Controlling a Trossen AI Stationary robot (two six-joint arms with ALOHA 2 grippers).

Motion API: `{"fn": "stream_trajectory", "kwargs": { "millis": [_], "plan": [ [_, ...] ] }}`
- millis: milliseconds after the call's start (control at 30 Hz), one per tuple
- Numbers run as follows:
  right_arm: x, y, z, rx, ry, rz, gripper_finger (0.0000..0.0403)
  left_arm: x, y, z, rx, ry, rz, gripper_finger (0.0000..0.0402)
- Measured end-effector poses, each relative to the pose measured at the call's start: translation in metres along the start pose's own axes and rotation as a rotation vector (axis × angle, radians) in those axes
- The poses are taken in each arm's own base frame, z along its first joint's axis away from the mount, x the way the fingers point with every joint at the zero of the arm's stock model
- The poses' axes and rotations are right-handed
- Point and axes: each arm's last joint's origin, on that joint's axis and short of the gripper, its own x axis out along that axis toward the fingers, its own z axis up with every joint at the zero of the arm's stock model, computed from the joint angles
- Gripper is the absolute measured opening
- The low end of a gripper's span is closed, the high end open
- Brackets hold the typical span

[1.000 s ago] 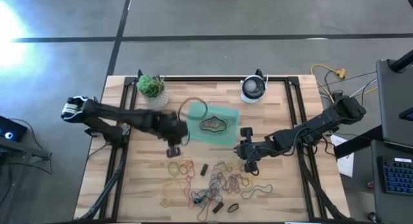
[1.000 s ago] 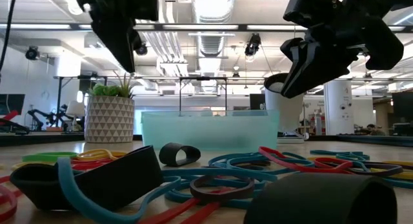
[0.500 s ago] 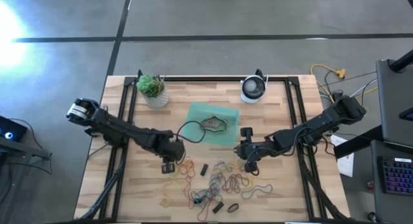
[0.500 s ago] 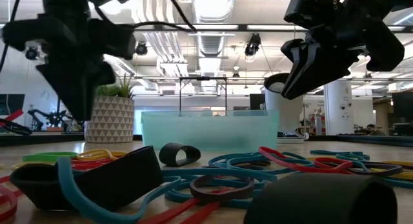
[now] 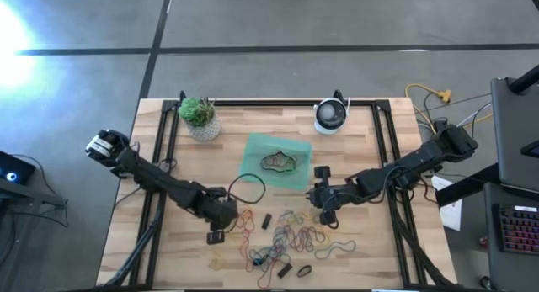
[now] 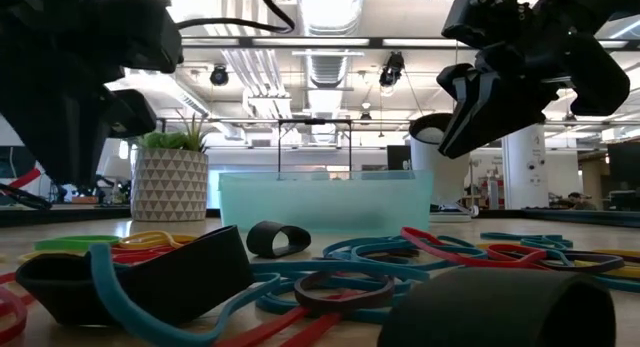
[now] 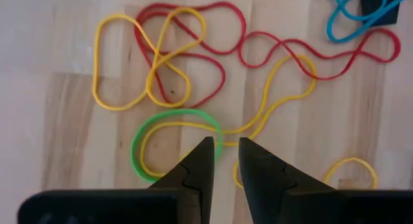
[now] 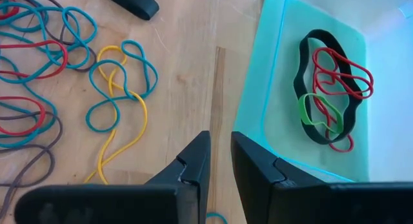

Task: Pick and place rubber bands into bin
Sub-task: Put the green rubber band into the green bin

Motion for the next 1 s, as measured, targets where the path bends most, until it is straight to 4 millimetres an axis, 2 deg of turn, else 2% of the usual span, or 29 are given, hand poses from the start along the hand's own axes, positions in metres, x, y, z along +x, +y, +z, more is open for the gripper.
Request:
{"fn": "stream_trajectory", "kwargs": {
  "millis": [233,467,700,1000],
  "plan": [
    [0.0,0.0,0.0,0.005,-0.002,0.0,0.0057,0.002,-0.004,-0.006,-0.024,0.013,-0.002,0.0057],
    [0.0,0.0,0.002,0.011,-0.016,0.001,0.0057,0.012,0.0,-0.013,-0.022,-0.003,-0.014,0.0057],
    [0.0,0.0,0.002,0.014,-0.019,0.001,0.0057,0.015,0.002,-0.016,-0.021,0.007,-0.007,0.0057],
    [0.0,0.0,0.002,0.015,-0.021,0.001,0.0057,0.032,0.003,-0.019,-0.019,0.058,0.028,0.0057]
  ]
}}
